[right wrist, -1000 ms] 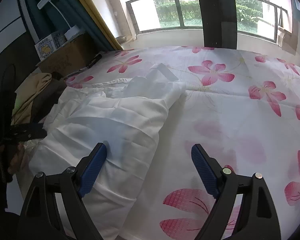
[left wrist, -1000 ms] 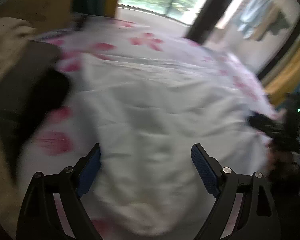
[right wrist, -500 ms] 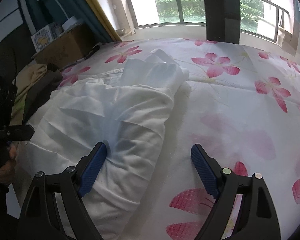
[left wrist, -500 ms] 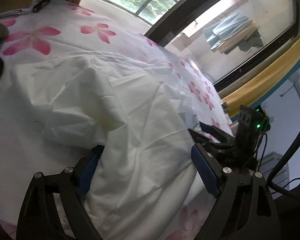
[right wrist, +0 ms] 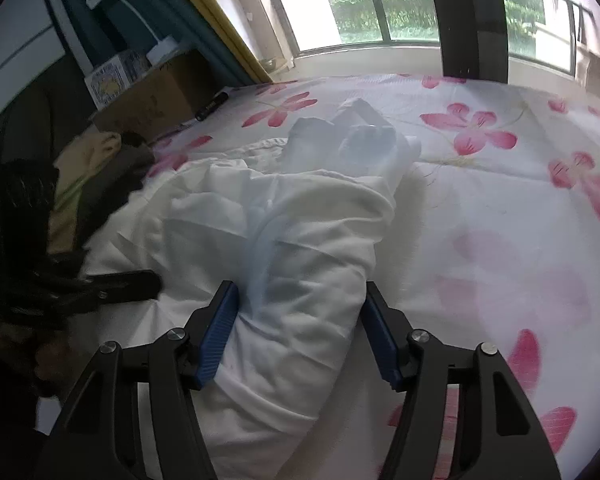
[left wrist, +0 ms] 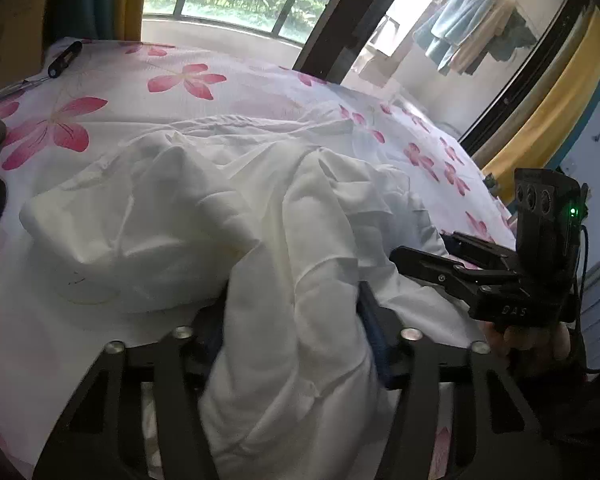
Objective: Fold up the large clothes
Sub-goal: 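Grasp the end of the shirt bundle with the right gripper and lift it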
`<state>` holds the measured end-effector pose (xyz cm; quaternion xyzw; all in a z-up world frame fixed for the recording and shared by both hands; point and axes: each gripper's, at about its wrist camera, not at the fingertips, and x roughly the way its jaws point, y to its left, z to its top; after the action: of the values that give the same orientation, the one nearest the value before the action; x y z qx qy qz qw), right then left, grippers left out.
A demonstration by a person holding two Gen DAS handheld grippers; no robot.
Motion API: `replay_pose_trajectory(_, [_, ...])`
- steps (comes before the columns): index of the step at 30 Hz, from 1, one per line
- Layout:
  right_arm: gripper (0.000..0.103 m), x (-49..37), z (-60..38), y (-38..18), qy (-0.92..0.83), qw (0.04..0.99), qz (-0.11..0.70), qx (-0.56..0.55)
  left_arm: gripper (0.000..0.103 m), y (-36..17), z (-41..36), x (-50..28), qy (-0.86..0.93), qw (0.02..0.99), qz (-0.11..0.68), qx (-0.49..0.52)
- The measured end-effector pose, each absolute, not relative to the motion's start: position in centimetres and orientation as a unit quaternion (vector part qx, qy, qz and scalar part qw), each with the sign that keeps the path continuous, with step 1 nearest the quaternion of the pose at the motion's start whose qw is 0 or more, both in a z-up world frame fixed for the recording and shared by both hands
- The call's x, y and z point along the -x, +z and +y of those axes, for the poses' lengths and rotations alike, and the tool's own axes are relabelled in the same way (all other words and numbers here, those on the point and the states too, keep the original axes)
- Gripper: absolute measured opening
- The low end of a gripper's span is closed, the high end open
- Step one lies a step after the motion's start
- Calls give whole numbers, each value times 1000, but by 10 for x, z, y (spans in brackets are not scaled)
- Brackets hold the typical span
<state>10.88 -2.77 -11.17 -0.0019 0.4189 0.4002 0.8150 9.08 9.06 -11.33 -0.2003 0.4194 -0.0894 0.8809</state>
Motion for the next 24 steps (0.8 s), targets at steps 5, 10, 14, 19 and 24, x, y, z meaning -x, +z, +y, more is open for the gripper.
replay_pose_trajectory(5, [66,-107,-24,-111,399,815,419,-16,32,-118,98,-90,-90,883,401,227])
replay_pose_trajectory(10, [37,-108,-26,-110,417,808,415,-39,26,-116,102,-86,-92,887,383,241])
replay_pose_trajectory(14, [26,-98,-20,-94,431,815,387,-26,23,-110,102,-80,-95,892,370,241])
replay_pose_trajectory(19, [24,-86,-10,-67,444,825,350,-7,21,-96,110,-72,-101,899,344,251])
replay_pose_trajectory(24, [23,-79,4,-41,458,830,317,12,20,-76,121,-61,-94,913,317,240])
